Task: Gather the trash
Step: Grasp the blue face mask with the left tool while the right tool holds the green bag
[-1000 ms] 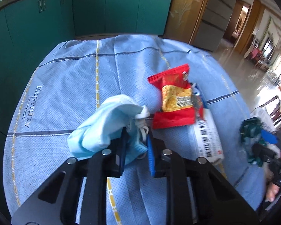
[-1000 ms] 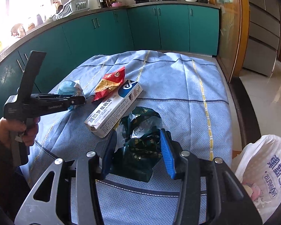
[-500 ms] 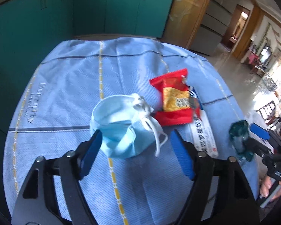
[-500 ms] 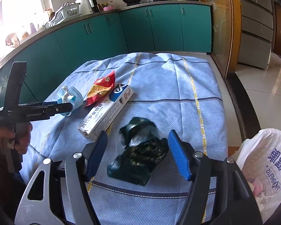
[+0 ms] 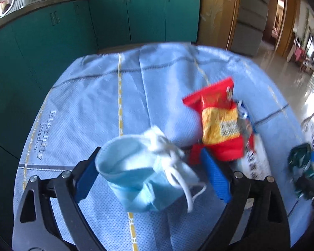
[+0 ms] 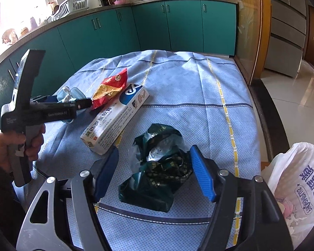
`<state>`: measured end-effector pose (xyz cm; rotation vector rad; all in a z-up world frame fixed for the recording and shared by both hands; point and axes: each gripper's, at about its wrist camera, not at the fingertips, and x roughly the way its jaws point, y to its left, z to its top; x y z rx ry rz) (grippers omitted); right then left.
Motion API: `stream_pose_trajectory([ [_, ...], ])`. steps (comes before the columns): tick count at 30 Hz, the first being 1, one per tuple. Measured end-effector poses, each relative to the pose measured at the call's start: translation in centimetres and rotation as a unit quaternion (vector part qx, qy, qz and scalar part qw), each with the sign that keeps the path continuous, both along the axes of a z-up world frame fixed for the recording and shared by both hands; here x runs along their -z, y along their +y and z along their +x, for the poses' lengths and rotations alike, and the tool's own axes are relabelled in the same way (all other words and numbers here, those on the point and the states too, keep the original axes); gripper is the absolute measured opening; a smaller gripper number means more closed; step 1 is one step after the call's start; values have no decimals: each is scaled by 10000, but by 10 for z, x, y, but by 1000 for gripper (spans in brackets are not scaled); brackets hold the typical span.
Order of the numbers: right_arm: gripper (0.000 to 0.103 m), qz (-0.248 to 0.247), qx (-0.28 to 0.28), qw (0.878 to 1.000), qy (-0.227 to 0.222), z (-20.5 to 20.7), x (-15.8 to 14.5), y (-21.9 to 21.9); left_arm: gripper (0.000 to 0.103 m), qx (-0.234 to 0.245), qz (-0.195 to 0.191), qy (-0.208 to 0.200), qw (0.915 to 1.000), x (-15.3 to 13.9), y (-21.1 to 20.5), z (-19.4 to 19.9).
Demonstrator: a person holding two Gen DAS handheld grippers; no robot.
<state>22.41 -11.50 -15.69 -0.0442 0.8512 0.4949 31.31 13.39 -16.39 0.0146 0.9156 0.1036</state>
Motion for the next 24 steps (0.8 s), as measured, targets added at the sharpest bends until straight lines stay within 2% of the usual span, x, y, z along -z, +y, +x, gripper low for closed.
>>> stream_pose_trajectory([
  [3,69,5,22,10000,30,1,1,-1,75,80,155,16,9998,3,-3,-4],
  [15,69,-77,54,9999,76,1,4,-2,35,185,-139,-77,9997,-7,-5,-22],
  [20,69,-88,52,9999,82,1,5,-1,33,186,-421,-26,9989,-13,-2,-30],
  [24,69,-89,57,9999,85,1,5,-1,36,245,-651,-53,9976,-20,0,-39],
])
